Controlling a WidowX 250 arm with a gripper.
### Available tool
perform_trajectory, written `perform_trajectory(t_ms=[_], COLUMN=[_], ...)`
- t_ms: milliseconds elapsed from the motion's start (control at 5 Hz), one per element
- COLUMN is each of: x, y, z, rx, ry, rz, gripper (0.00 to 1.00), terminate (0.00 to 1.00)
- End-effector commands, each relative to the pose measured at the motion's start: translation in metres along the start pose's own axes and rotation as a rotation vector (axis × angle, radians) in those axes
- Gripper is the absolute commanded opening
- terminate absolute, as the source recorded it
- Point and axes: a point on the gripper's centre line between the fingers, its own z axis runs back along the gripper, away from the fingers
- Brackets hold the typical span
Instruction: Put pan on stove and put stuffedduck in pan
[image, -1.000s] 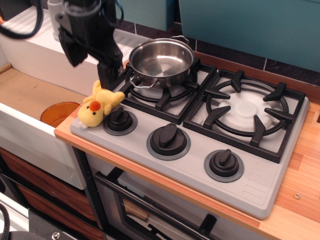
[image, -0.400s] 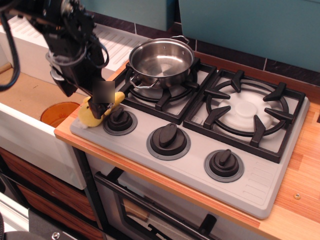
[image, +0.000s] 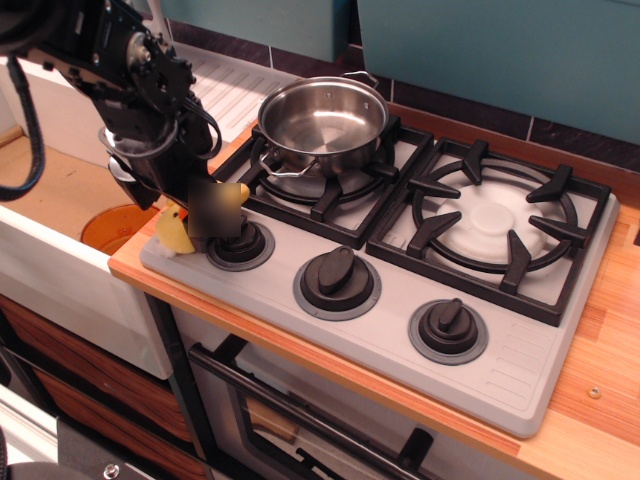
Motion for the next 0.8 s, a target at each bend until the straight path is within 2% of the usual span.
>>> perform_trajectory(t_ms=[0,200,400,600], x=[0.003,0.001,0.005,0.009], y=[0.000,-0.003,-0.004,0.004], z=[-0.016,-0.021,-0.026,-0.015], rx=[-0.014,-0.022,-0.021,-0.003], ry=[-0.034,-0.027,-0.010,0.010], rz=[-0.001,0.001,0.014,0.005], gripper=[1.00,1.00,0.00,0.00], terminate=[0.00,0.00,0.00,0.00])
